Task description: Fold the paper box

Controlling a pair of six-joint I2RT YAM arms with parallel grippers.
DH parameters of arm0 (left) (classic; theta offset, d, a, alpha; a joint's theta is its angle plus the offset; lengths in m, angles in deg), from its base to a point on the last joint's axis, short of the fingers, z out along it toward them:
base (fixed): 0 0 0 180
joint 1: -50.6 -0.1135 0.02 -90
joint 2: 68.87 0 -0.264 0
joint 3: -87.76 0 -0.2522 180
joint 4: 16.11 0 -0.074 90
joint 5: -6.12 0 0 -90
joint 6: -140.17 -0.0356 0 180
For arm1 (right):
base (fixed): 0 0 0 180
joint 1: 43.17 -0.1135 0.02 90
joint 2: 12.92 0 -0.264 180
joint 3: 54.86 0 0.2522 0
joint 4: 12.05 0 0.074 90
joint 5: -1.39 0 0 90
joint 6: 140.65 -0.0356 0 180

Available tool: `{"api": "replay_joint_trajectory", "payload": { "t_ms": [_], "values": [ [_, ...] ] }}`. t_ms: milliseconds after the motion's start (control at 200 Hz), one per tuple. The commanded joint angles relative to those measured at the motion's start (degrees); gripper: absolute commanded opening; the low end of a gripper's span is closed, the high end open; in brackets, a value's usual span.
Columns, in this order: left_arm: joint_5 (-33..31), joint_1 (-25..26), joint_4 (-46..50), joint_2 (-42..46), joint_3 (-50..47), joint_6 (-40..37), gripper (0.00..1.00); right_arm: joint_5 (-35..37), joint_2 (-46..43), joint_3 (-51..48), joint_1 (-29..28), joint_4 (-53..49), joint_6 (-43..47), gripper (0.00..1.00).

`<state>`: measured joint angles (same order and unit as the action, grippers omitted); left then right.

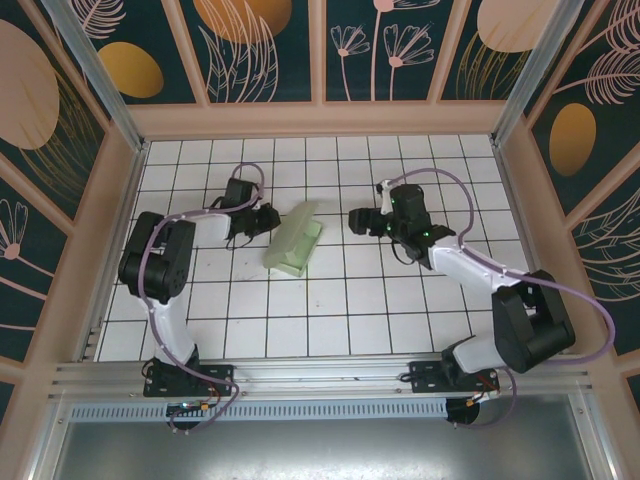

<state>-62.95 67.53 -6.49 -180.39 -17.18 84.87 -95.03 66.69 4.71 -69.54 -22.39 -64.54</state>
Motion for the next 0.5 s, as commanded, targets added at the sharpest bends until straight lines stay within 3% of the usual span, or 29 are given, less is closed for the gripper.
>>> {"api": "replay_joint_trajectory", "payload": {
  "t_ms": [0,160,255,410,495],
  "values": [
    [6.86,2.43,1.51,-2.93,5.67,-2.03,0.14,2.9,-4.1,-2.16,0.99,-0.9,-0.67,0.86],
    [10.52,6.41,8.4,-8.87,15.62,-5.43,0.2,2.79,-7.13,-5.43,2.01,-1.94,-0.57,0.86],
    [11.27,7.06,7.74,-9.47,17.09,-4.65,0.24,-0.35,-8.84,-7.69,1.96,-1.06,0.41,0.85],
    [2.94,6.74,6.7,-3.03,15.87,-4.9,0.32,-4.69,-10.07,-10.95,0.76,2.06,1.22,0.85],
    [-3.79,6.21,6.04,3.36,13.11,-4.68,0.42,-4.98,-8.06,-10.8,-0.73,3.83,1.99,0.85]
  ]
}}
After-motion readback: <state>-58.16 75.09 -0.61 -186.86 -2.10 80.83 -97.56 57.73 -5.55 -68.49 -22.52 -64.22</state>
